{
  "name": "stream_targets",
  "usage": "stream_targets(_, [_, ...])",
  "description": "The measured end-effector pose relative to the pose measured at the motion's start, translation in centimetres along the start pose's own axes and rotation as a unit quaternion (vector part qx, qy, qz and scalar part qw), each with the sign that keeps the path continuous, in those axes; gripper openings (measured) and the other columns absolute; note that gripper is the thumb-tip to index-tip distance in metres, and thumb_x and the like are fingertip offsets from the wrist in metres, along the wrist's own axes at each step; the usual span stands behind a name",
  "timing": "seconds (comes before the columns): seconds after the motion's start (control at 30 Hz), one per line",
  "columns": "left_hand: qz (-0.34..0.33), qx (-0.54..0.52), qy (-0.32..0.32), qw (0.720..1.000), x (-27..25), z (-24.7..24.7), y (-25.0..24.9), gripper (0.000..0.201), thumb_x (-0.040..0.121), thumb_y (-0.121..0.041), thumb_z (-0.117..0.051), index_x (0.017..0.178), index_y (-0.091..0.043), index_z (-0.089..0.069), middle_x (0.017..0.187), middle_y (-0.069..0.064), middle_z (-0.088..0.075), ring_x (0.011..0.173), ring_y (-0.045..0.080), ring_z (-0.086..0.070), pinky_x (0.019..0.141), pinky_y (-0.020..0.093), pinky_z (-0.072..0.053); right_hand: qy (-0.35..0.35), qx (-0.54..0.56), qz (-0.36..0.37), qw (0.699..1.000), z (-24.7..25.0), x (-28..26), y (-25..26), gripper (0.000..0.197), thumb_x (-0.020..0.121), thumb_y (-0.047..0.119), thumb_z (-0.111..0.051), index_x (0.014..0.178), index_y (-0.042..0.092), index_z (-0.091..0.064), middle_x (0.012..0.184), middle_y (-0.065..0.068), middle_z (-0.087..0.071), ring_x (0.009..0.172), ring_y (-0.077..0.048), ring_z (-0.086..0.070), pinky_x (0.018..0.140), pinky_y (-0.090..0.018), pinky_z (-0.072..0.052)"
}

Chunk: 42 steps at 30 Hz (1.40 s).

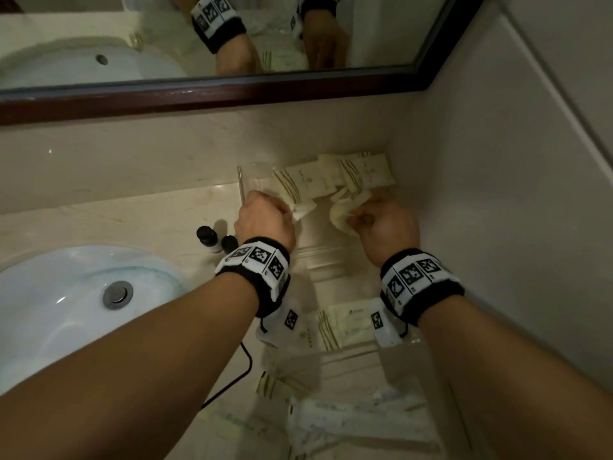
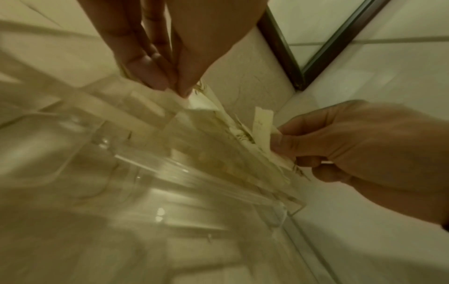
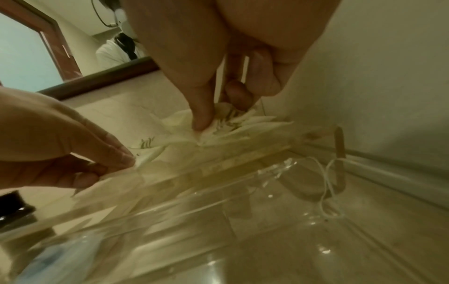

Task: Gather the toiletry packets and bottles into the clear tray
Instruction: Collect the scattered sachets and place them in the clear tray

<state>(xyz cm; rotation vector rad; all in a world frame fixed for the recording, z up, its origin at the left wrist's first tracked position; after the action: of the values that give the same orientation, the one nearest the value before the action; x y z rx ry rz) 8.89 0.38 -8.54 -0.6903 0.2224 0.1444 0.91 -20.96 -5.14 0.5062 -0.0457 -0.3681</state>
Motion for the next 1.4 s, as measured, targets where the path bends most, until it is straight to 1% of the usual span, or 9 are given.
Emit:
stream_targets(0.13, [-0.005,0.018,0.018,1.0,-2.3,0.4,0.5,0.016,0.083,-0.034,-0.076,0.094,-0.021,-0.075,0.102,0.0,-0.074,0.092,0.023,-0.069,0.082,0.034,-0.058,0.002,0.012,0.004,1.0,0.5,-1.8,0.0,0.015,0.086,0.032,-0.069,0.091,0.02,-0.078,0.1,-0.001,-0.064,0.09,-0.018,-0.059,0.071,-0.027,-0.041])
stream_targets(0.27, [-0.014,-0.007,0.049,0.999,-4.8,1.2,0.4,0.007,0.086,-0.024,-0.075,0.082,-0.023,-0.08,0.097,0.004,-0.077,0.093,0.025,-0.069,0.083,0.032,-0.058,0.016,0.018,0.001,1.0,0.6,-3.5,-0.4,0.013,0.085,0.031,-0.072,0.09,0.021,-0.078,0.097,0.002,-0.063,0.088,-0.017,-0.061,0.074,-0.029,-0.047])
stream_targets(0.47, [-0.016,-0.016,0.069,0.997,-7.6,2.2,1.7,0.011,0.089,-0.023,-0.071,0.084,-0.021,-0.08,0.102,0.005,-0.075,0.094,0.026,-0.068,0.076,0.025,-0.05,0.041,0.018,0.018,0.999,0.1,-6.0,-0.5,0.01,0.083,0.031,-0.073,0.086,0.023,-0.078,0.092,0.004,-0.061,0.084,-0.019,-0.061,0.076,-0.036,-0.052])
stream_targets(0.63, [0.013,-0.025,0.069,0.997,-9.0,2.9,3.3,0.011,0.087,-0.022,-0.07,0.08,-0.023,-0.079,0.093,0.004,-0.076,0.089,0.026,-0.068,0.077,0.028,-0.053,0.058,-0.003,0.006,0.998,-0.5,-7.2,-0.7,0.015,0.085,0.035,-0.07,0.092,0.023,-0.077,0.099,0.001,-0.065,0.086,-0.012,-0.056,0.07,-0.023,-0.037])
stream_targets(0.77, [0.088,-0.064,0.069,0.992,-8.7,2.9,4.9,0.01,0.081,-0.029,-0.07,0.084,-0.024,-0.077,0.089,0.002,-0.074,0.084,0.024,-0.067,0.081,0.032,-0.058,0.056,-0.003,0.009,0.998,-0.5,-8.1,-0.1,0.018,0.085,0.033,-0.071,0.096,0.02,-0.078,0.096,0.003,-0.061,0.085,-0.009,-0.052,0.069,-0.02,-0.032])
stream_targets(1.0, [0.166,-0.103,0.112,0.974,-8.3,2.0,5.2,0.05,0.06,-0.033,-0.07,0.105,-0.011,-0.068,0.093,0.012,-0.074,0.077,0.029,-0.073,0.074,0.04,-0.063,0.057,0.017,-0.004,0.998,-0.3,-9.8,-0.3,0.018,0.083,0.031,-0.074,0.095,0.018,-0.078,0.1,-0.001,-0.065,0.086,-0.013,-0.057,0.071,-0.02,-0.035])
stream_targets(1.1, [0.14,-0.054,0.14,0.979,-9.1,1.4,4.9,0.048,0.058,-0.035,-0.067,0.1,-0.012,-0.071,0.093,0.012,-0.074,0.079,0.029,-0.072,0.075,0.039,-0.063,0.073,-0.004,-0.012,0.997,-0.4,-10.3,-0.9,0.017,0.084,0.035,-0.072,0.093,0.022,-0.077,0.099,0.002,-0.063,0.089,-0.017,-0.06,0.072,-0.024,-0.039])
stream_targets(1.2, [0.092,-0.014,0.141,0.986,-9.9,1.4,4.3,0.028,0.069,-0.034,-0.07,0.091,-0.017,-0.076,0.09,0.008,-0.074,0.079,0.026,-0.071,0.076,0.037,-0.062,0.085,-0.024,-0.017,0.996,-0.5,-10.5,-1.4,0.016,0.084,0.037,-0.071,0.092,0.023,-0.077,0.099,0.003,-0.062,0.092,-0.018,-0.061,0.074,-0.026,-0.042])
stream_targets(1.4, [-0.065,0.115,0.135,0.982,-11.3,0.1,2.4,0.012,0.087,-0.025,-0.067,0.089,-0.023,-0.079,0.096,0.006,-0.073,0.091,0.028,-0.067,0.071,0.028,-0.046,0.13,-0.047,-0.019,0.99,-2.2,-10.5,-2.0,0.016,0.086,0.034,-0.069,0.094,0.022,-0.076,0.104,0.0,-0.062,0.097,-0.02,-0.06,0.08,-0.031,-0.047])
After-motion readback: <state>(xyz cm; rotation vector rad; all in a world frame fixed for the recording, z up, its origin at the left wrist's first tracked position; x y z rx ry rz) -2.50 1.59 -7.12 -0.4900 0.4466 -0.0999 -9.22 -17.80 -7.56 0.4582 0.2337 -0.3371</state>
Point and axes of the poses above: each hand's wrist, its own x-axis towards the middle knuckle, its own z-axis out of the back of the hand, y = z × x, the point moved 9 cm from there along x, towards the middle knuckle
